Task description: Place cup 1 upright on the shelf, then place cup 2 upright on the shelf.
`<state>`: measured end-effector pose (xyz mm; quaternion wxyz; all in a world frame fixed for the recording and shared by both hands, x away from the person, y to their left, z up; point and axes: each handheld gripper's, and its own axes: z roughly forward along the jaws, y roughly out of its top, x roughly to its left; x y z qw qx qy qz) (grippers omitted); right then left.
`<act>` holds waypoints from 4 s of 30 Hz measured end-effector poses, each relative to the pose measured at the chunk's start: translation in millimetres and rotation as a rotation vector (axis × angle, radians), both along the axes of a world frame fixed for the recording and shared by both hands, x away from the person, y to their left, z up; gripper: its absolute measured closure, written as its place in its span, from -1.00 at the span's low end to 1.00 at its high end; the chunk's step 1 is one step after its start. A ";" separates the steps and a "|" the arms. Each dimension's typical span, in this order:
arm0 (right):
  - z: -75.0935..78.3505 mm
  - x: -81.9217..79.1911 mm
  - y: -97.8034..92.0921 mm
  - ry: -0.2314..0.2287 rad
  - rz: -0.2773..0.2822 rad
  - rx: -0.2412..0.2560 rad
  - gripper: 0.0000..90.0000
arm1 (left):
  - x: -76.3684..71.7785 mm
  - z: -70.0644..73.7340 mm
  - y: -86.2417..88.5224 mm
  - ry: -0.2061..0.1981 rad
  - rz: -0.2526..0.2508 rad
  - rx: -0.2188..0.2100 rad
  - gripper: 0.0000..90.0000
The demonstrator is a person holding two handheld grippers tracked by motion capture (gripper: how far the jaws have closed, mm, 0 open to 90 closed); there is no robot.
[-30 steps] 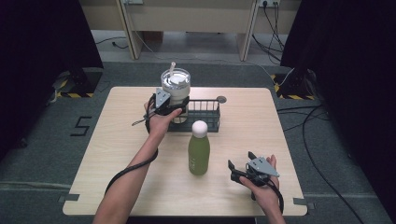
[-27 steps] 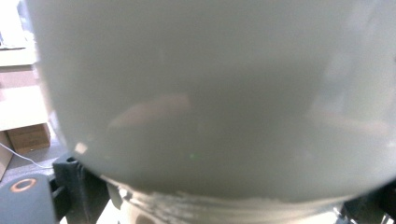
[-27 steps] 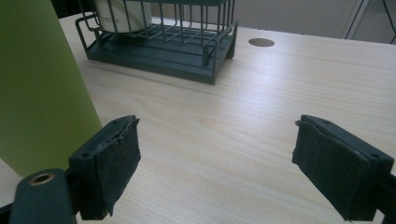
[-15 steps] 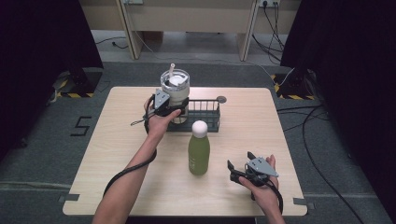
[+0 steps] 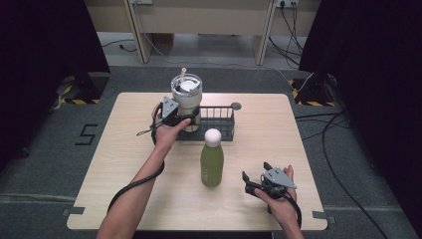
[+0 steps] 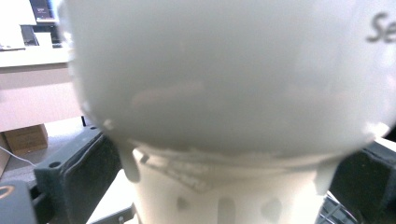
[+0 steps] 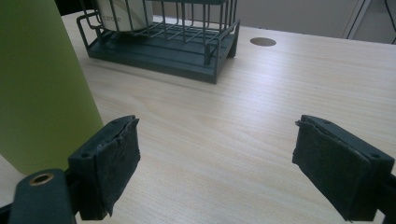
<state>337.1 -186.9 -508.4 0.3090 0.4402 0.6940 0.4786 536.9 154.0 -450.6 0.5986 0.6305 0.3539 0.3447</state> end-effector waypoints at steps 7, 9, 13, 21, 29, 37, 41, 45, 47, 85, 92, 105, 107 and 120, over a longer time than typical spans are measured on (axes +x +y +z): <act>0.8 0.0 0.2 -0.004 0.000 -0.003 -0.68 | -7.8 3.8 6.6 -0.006 -0.003 0.019 -0.96; 1.0 -0.1 0.0 -0.005 -0.001 -0.003 -0.68 | -10.1 4.5 8.7 -0.006 -0.004 0.029 -0.95; 1.4 -0.1 0.1 -0.005 -0.001 -0.003 -0.68 | -15.4 6.8 13.7 -0.008 -0.009 0.026 -0.95; 3.1 0.0 0.7 -0.012 0.001 -0.002 -0.68 | -24.5 9.5 22.7 -0.009 -0.013 0.038 -0.95; 5.9 -0.4 0.6 -0.020 0.000 0.004 -0.68 | -42.5 13.3 30.8 -0.029 -0.030 0.069 -0.96; 8.7 -1.4 1.3 -0.027 0.003 0.008 -0.68 | -56.9 13.6 39.7 -0.037 -0.043 0.083 -0.95; 8.8 -1.7 1.1 -0.026 0.001 0.009 -0.68 | -62.7 12.0 44.4 -0.039 -0.042 0.081 -0.95; 9.1 -1.9 0.4 -0.027 -0.004 0.010 -0.68 | -67.1 9.5 52.4 -0.035 -0.031 0.072 -0.95; 9.4 -1.8 0.1 -0.028 -0.006 0.010 -0.68 | -69.8 9.1 56.3 -0.034 -0.025 0.069 -0.95; 30.2 -13.5 19.3 -0.087 0.069 0.020 -0.69 | -110.0 -5.1 88.1 -0.024 -0.005 0.035 -0.95; 42.5 -14.5 27.5 -0.119 0.106 0.045 -0.75 | -114.8 -8.2 89.0 -0.018 -0.007 0.039 -0.95; 55.9 -11.2 52.4 -0.151 0.190 0.076 -0.79 | -116.7 -9.8 90.5 -0.013 -0.003 0.030 -0.95; 56.4 -11.0 56.8 -0.151 0.200 0.079 -0.80 | -116.5 -10.1 90.6 -0.011 -0.003 0.030 -0.95; 58.6 -9.3 78.9 -0.152 0.240 0.092 -0.87 | -115.9 -10.9 91.7 -0.006 0.000 0.025 -0.95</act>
